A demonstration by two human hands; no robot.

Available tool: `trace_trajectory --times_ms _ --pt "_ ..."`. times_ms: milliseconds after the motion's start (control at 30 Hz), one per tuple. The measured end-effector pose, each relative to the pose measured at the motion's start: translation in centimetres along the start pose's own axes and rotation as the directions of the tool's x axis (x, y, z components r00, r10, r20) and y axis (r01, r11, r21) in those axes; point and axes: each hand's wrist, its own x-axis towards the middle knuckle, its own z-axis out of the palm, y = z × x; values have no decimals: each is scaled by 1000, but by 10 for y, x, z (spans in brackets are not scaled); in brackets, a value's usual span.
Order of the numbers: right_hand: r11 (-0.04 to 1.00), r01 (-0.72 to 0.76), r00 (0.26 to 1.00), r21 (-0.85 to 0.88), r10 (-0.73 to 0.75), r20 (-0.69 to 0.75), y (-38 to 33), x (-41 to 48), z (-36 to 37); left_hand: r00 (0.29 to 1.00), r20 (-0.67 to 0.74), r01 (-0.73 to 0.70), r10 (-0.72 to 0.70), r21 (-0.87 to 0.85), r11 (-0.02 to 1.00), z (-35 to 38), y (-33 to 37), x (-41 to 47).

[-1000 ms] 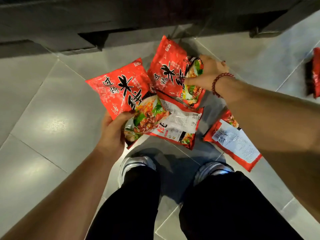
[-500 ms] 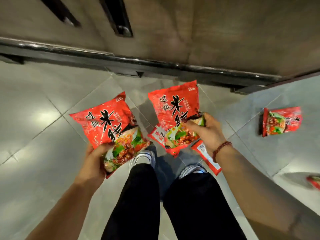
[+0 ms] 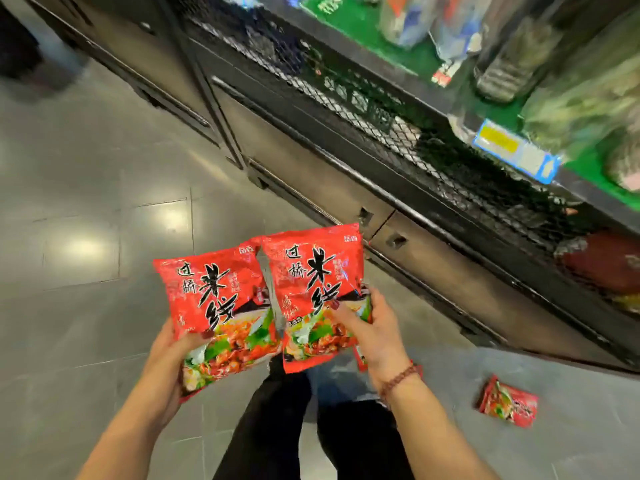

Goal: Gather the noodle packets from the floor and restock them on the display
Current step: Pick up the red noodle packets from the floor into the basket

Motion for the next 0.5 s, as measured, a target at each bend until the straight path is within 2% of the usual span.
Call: trace_trajectory --times_ms 100,267,400,500 --pt "997 61 993 -46 -55 108 -46 -19 60 996 -51 -79 74 -101 992 -37 52 -29" --pt "983 170 961 -73 -149 234 -89 -28 131 966 -208 -181 151 -132 975 -85 97 -38" --pt "942 313 881 -118 -242 406 -122 -28 189 924 -317 -274 214 -160 948 -115 126 -44" --pt "914 384 831 -129 -282 479 -142 -17 226 880 -402 -350 253 -189 918 -129 139 -43"
